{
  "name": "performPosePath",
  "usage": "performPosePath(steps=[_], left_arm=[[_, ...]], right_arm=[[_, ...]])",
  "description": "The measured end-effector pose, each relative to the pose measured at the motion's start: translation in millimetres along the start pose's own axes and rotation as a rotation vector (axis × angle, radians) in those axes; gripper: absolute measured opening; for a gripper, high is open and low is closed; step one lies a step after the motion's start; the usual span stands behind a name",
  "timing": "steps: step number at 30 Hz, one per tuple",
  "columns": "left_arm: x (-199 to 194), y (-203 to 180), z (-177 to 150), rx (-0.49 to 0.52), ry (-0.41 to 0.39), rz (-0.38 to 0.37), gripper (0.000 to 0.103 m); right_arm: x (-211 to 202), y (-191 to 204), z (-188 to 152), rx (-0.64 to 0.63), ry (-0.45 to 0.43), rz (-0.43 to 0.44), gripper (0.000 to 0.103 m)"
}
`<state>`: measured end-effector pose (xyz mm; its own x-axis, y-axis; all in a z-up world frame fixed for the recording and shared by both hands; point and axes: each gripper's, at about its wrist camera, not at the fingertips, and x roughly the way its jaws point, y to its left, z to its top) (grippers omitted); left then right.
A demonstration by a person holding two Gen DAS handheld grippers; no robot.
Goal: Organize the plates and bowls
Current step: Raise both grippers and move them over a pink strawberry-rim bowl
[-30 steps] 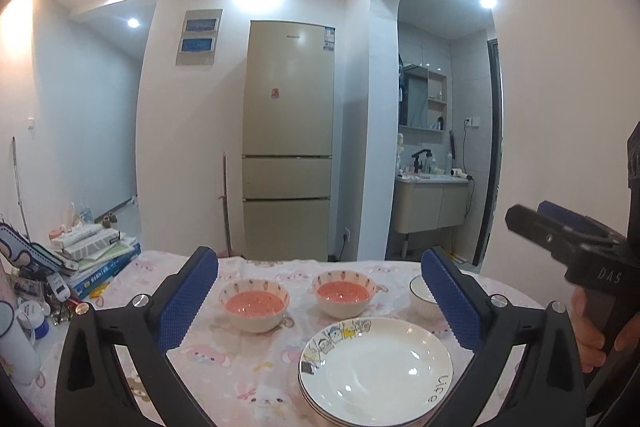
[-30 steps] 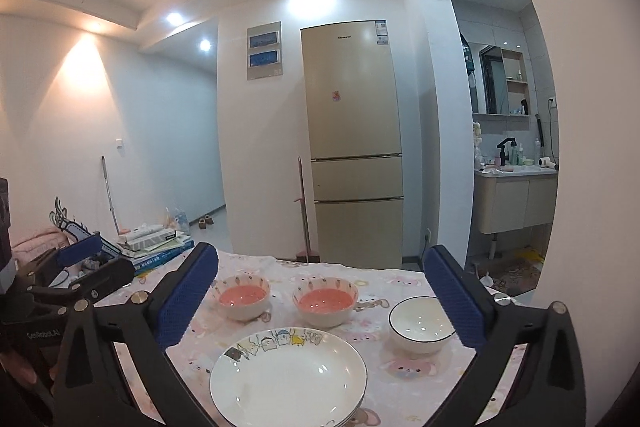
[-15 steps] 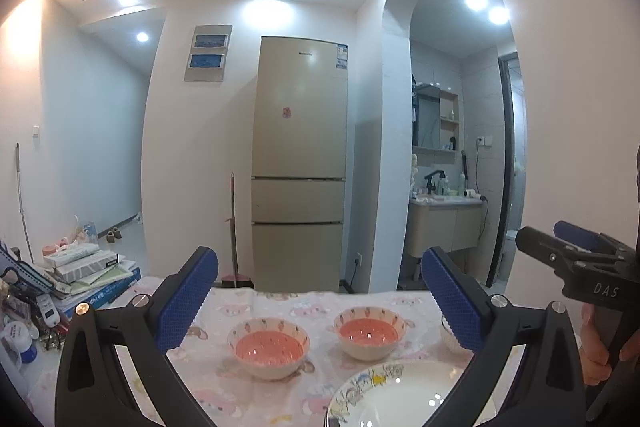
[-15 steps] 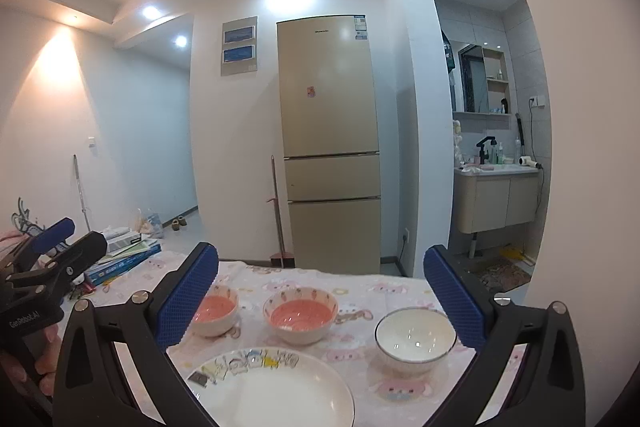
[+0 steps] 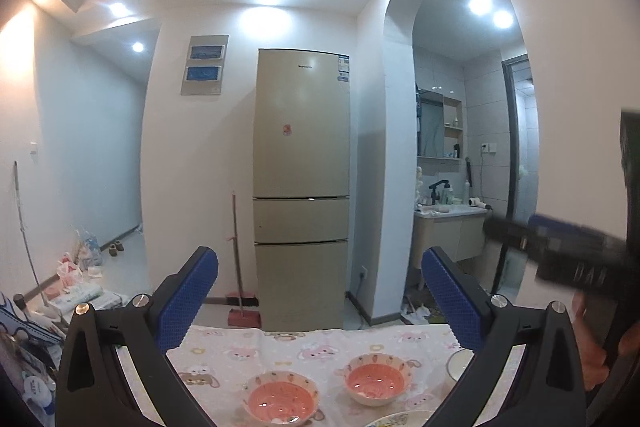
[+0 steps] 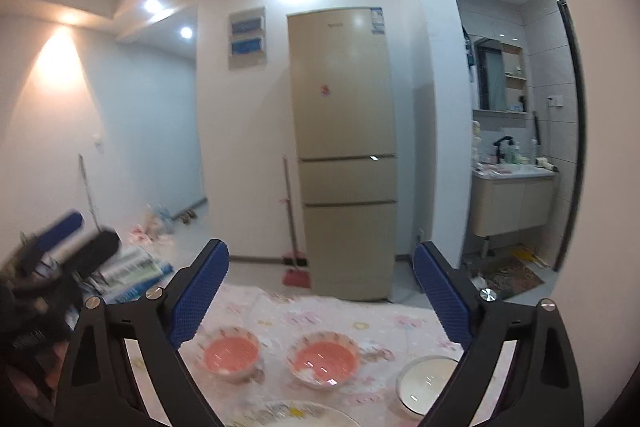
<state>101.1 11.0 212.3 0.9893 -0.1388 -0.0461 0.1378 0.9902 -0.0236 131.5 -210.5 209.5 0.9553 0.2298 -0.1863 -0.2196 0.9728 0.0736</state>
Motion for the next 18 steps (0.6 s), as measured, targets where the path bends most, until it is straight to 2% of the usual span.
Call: performPosePath(steps=[3,7,13,18], left_arm=[[1.6,5.3,-11.1,0.010,0.029,0.027,0.103],[14.4,10.4,-15.1,0.027,0.074,0.072,0.103],[16.0,40.3,-9.5,-0.070,0.092,0.104,0.103],[12.5,63.3,-1.2,-0.106,0.093,0.117,0.103]], right_arm=[[0.1,2.7,12.0,0.046,-0.051,0.021,0.093],[10.6,-1.9,4.8,0.099,-0.052,0.044,0.093],[43.4,-14.4,-5.5,0.188,0.057,0.073,0.093],[55.3,-6.4,-11.3,0.164,0.092,0.081,0.093]])
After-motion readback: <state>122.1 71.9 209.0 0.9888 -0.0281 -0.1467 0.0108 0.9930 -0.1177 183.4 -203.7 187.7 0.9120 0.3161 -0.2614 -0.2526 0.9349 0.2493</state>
